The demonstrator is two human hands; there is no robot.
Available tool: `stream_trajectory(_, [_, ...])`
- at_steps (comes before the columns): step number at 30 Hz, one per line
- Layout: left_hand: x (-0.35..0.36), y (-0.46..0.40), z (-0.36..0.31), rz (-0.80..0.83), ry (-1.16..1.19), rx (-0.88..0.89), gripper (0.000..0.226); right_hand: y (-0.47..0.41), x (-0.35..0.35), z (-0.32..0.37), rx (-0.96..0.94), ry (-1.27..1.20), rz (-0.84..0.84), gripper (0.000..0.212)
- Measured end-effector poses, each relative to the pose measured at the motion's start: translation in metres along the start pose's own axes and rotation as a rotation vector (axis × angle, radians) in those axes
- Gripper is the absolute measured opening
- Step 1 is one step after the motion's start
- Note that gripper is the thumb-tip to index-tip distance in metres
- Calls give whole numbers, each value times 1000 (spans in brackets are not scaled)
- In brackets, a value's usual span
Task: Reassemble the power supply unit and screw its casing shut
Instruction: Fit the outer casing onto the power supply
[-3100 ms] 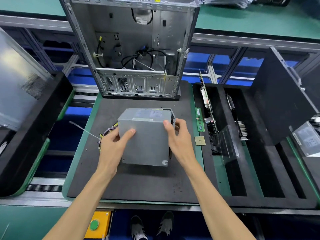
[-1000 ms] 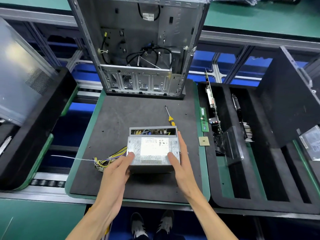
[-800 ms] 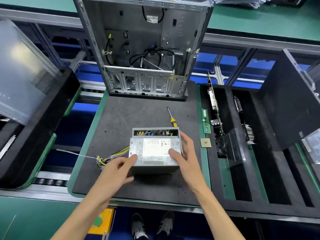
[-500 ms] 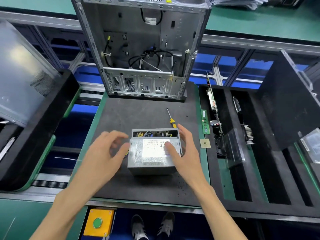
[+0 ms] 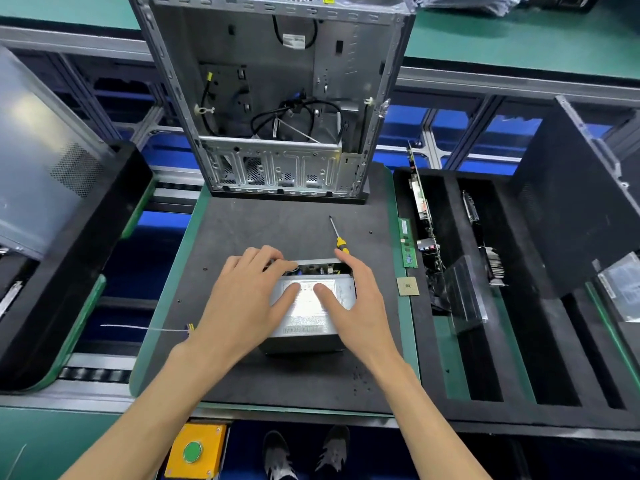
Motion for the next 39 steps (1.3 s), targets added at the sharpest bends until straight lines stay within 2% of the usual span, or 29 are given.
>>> stream_trajectory(4, [0, 5, 0, -37, -26, 16, 22, 0, 0, -1, 14, -15, 1, 54])
stream_trajectory(8, [3, -2, 8, 6, 23, -12, 31, -1, 0, -2, 27, -37, 8, 55])
stream_trajectory(10, [5, -3, 15, 14, 102, -46, 26, -2, 0, -5, 47, -58, 19, 58])
stream_trajectory(13, [14, 2, 25, -4, 339, -121, 13, -5, -1, -7, 95, -95, 26, 71])
stream_trajectory(15, [18, 7, 27, -84, 527, -185, 22, -7, 0, -8, 142, -132, 35, 79])
stream_trajectory(17, [20, 9, 30, -162, 662, -271, 47, -8, 1, -9, 165, -154, 45, 81])
stream_trajectory(19, [27, 11, 35, -162, 743, -384, 67, -10, 1, -10, 180, -160, 52, 77])
stream_trajectory(20, [31, 12, 38, -143, 752, -433, 66, -11, 1, -11, 190, -168, 54, 74])
stream_trajectory(22, [38, 17, 44, -92, 794, -535, 48, -13, 1, -12, 211, -194, 60, 68])
stream_trajectory(24, [46, 22, 45, -77, 923, -633, 37, -13, 3, -13, 223, -228, 74, 65])
stream_trajectory(33, [46, 13, 45, -76, 1076, -690, 41, -14, 8, -20, 297, -304, 167, 72])
stream_trajectory(39, [50, 9, 46, -138, 1066, -698, 43, -17, 8, -22, 311, -359, 145, 61])
Point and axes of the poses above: each hand's wrist, its own y-axis away from the middle knuckle, its own x-axis out of the palm, z = x × y, the point moved 6 cm from there along -y, towards the middle knuckle, and after that the axes turned 15 degrees about x, right-handed, at the moved point
